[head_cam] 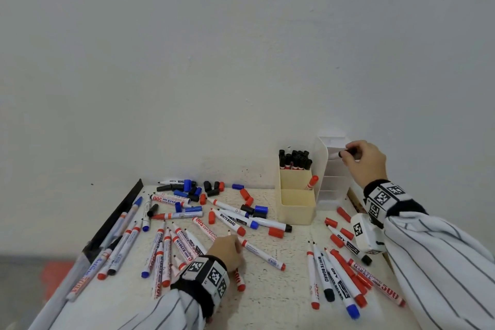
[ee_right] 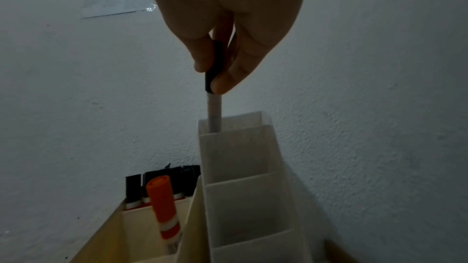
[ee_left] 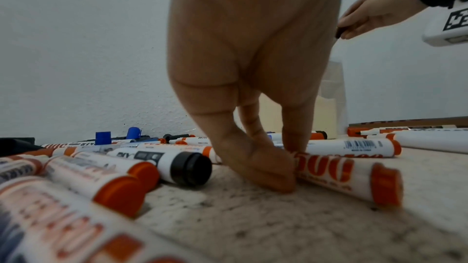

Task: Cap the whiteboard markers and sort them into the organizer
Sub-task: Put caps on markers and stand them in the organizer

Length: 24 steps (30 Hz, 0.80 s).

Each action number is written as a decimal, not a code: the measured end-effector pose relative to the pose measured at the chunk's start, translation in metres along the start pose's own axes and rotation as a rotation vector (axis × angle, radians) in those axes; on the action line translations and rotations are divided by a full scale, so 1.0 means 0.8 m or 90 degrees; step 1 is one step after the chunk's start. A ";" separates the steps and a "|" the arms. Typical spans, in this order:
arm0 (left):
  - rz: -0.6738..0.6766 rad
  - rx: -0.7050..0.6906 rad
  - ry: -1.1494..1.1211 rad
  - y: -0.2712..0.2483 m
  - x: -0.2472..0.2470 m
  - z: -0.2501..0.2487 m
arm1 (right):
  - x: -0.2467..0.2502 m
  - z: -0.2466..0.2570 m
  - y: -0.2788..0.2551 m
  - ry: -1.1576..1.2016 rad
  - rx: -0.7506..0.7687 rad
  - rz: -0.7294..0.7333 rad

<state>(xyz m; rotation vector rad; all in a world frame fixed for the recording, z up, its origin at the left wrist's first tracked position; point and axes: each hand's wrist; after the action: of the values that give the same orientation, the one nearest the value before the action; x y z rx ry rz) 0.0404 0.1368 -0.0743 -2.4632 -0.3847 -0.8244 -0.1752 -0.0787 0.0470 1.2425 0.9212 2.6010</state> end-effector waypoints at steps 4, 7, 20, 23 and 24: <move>-0.014 -0.003 -0.022 -0.002 0.006 0.002 | -0.015 0.002 0.005 -0.011 -0.015 0.001; -0.028 -0.004 -0.068 -0.003 0.013 0.005 | -0.022 -0.004 0.010 -0.066 -0.021 0.024; -0.086 -0.016 -0.247 -0.018 0.053 0.016 | -0.035 0.018 0.002 0.027 -0.042 0.079; -0.087 -0.002 -0.259 -0.019 0.058 0.022 | -0.034 0.021 0.002 0.010 -0.045 0.096; -0.089 0.004 -0.267 -0.019 0.059 0.023 | -0.034 0.022 0.001 -0.003 -0.043 0.104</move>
<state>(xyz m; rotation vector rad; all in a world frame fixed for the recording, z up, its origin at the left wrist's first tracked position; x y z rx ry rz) 0.0797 0.1645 -0.0517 -2.6185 -0.7124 -0.3494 -0.1442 -0.0804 0.0376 1.3582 0.7535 2.7259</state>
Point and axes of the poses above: each hand's wrist, its own y-axis towards the middle knuckle, its own x-axis out of the back of the hand, z = x × y, and after that the axes turned 14 degrees about -y, right-handed
